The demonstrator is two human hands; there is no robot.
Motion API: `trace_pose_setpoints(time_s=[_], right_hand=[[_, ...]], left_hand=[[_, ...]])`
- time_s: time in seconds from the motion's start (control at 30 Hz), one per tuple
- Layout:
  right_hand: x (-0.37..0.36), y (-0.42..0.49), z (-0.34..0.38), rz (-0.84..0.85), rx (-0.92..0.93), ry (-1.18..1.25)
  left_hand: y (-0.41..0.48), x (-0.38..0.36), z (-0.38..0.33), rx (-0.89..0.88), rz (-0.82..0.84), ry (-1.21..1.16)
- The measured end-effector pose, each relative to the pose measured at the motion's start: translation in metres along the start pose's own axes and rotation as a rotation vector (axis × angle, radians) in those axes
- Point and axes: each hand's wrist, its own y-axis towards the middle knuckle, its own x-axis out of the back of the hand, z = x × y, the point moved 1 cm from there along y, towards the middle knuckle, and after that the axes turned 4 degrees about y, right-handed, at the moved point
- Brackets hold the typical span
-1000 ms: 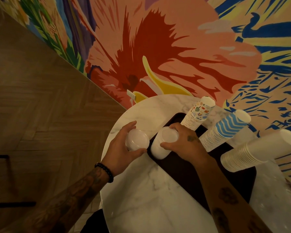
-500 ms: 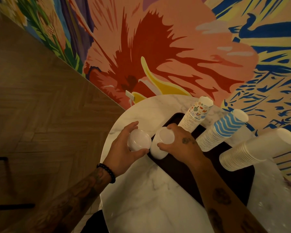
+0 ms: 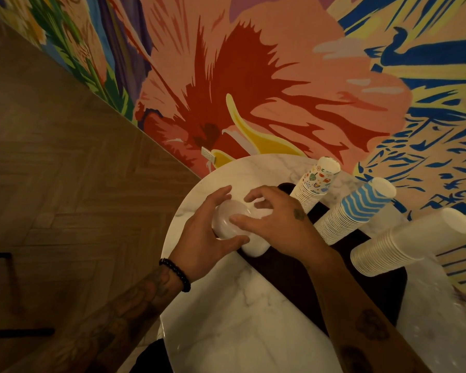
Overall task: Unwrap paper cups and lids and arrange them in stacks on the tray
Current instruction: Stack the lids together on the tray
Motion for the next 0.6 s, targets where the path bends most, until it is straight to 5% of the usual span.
trace_pose_setpoints(time_s=[0.27,0.43,0.6], right_hand=[[-0.008,-0.005,0.008,0.041,-0.025,0.016],[-0.006,-0.001,0.0,0.045,-0.082,0.282],[-0.002,0.0,-0.006,0.116,-0.144,0.585]], left_hand=[[-0.001,0.004,-0.009,-0.008,-0.008,-0.082],[-0.001,0.009,-0.01,0.171,0.03,-0.52],[0.003,0.01,-0.008,0.201,0.073,-0.662]])
